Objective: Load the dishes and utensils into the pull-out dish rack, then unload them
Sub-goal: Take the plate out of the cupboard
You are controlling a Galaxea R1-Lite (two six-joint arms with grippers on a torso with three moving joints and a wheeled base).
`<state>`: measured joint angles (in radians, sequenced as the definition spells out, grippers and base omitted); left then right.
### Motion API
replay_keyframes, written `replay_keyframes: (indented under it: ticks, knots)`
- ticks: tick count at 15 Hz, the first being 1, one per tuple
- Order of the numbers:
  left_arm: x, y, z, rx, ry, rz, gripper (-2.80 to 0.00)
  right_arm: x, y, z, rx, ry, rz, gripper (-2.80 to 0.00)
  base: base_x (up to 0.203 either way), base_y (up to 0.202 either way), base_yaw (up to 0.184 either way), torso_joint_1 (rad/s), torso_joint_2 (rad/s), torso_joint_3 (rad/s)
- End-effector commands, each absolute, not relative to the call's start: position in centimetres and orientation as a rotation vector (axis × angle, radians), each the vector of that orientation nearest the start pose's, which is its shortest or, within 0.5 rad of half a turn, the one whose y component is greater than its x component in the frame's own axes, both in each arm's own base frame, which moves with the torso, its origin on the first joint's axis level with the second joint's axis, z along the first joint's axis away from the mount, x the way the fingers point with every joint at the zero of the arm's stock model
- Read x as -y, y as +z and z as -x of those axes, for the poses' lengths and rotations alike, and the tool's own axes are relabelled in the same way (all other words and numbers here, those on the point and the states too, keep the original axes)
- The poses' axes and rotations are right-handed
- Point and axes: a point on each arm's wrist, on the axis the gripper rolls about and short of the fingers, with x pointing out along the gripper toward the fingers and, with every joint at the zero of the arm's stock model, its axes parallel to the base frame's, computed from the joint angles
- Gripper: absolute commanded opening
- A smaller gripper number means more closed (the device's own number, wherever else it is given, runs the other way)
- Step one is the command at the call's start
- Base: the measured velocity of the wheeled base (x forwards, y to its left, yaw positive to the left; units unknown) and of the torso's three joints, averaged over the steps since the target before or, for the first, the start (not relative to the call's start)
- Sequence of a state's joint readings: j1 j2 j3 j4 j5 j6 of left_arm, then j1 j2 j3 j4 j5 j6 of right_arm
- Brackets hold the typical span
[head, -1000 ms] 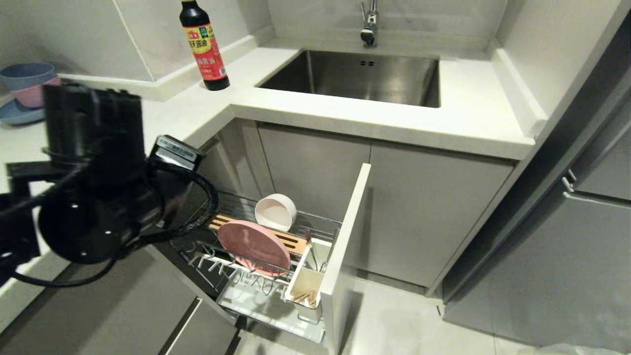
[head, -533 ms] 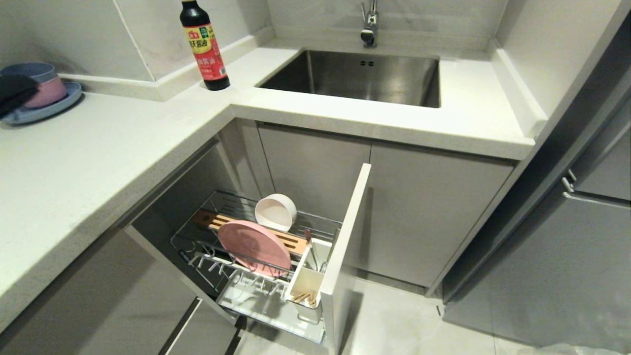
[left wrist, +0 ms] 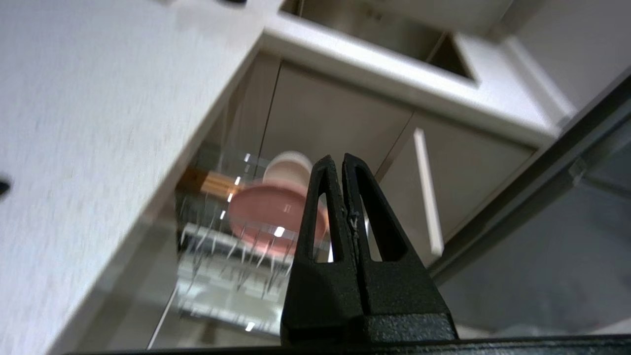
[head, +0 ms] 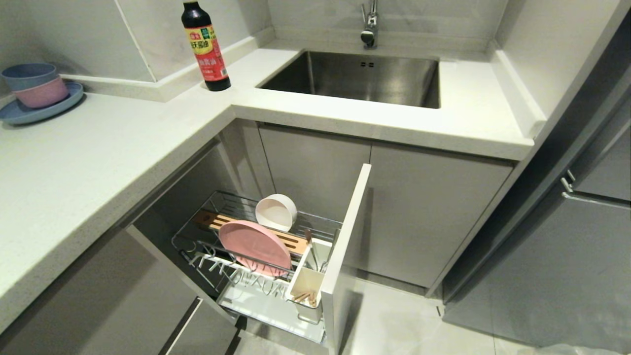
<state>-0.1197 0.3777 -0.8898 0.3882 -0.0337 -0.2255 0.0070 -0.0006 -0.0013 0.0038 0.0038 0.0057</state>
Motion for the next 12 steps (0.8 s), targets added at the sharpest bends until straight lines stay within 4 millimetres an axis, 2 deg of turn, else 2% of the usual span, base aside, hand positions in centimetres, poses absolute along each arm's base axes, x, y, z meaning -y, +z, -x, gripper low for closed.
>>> replay_keyframes:
  ticks: [1,3,5,12]
  knots:
    - [-0.2,25.2,8.5,0.128,-0.135,0.217,-2.80,0.0,7.5,2.3,-0.003,0.012,-0.006,-2.80,0.000,0.000,0.000,0.000,0.00,0.000]
    - [0.2,22.9,9.7,0.144,-0.188,0.200,-2.80,0.0,7.6,2.3,-0.002,0.011,-0.006,-2.80,0.000,0.000,0.000,0.000,0.00,0.000]
    - [0.3,19.5,9.4,0.108,-0.214,0.177,-2.80,0.0,7.5,2.3,-0.003,0.012,-0.006,-2.80,0.000,0.000,0.000,0.000,0.00,0.000]
    - [0.3,9.8,3.0,0.091,-0.132,-0.039,-2.80,0.0,7.5,2.3,-0.002,0.012,-0.006,-2.80,0.000,0.000,0.000,0.000,0.00,0.000]
